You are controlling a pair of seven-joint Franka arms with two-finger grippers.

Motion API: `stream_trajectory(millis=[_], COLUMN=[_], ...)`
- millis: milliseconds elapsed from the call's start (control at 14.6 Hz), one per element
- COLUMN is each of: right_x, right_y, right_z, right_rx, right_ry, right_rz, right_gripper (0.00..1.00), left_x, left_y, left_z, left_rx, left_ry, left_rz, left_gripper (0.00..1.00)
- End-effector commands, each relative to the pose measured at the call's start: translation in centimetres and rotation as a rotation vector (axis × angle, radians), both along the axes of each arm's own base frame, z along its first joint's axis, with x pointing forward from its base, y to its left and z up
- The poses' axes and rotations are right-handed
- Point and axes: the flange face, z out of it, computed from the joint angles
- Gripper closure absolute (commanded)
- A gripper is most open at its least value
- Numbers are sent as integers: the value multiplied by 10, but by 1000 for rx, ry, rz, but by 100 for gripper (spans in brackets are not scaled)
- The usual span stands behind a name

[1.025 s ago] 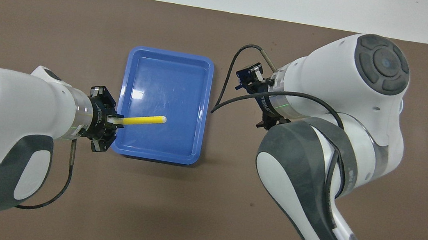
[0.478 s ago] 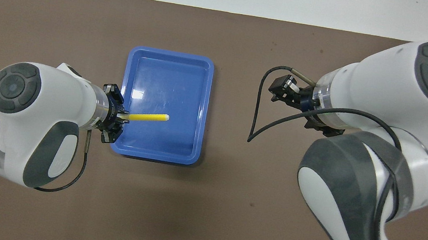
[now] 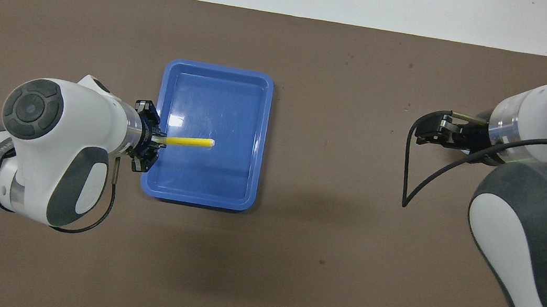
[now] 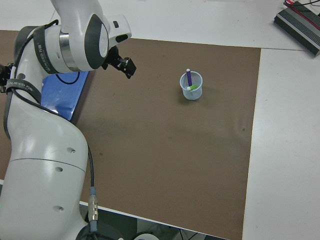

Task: Right arm passes pens to left for tray arrangement
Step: 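Lower the yellow pen into the tray while the right gripper returns to the cup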

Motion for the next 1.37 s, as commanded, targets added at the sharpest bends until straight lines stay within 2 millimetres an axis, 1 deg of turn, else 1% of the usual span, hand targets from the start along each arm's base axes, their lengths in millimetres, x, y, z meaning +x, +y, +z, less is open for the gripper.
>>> stream_trajectory(millis=[0,68,137,205,342,410,478,615,752,957,1025,1162,1298], right_x=[2,5,9,14,26,33,39,52,60,61,61,59,54], right_y=[-35,-47,-58,-68,-76,-80,-86,-103,-123,-151,-164,-172,-175], right_z=[-8,-11,-16,-26,-46,-57,-65,-87,-115,-141,-150,-165,-176], right_rx=[-68,-71,-70,-66,-55,-62,-76,-102,-112,-123,-135,-142,-140], right_ry=[-23,-23,-17,-11,-1,-1,-2,-4,-5,-9,-23,-50,-34], right_rz=[112,129,132,133,129,130,130,120,139,156,163,172,169], right_gripper=[2,2,2,2,3,3,3,8,9,12,13,15,18], left_x=[3,4,5,7,15,13,13,16,17,19,20,19,19], left_y=[-2,-6,-6,-7,-15,-19,-19,-18,-19,-22,-22,-22,-23], left_z=[-37,-46,-50,-54,-54,-55,-59,-63,-74,-87,-95,-96,-96], left_rx=[42,56,60,63,65,64,65,63,65,70,74,75,71], left_ry=[6,12,16,23,30,27,28,19,24,26,33,35,33], left_rz=[-40,-52,-54,-53,-50,-55,-55,-48,-41,-30,-31,-26,9], left_gripper=[100,100,100,100,100,100,100,100,100,100,100,100,100])
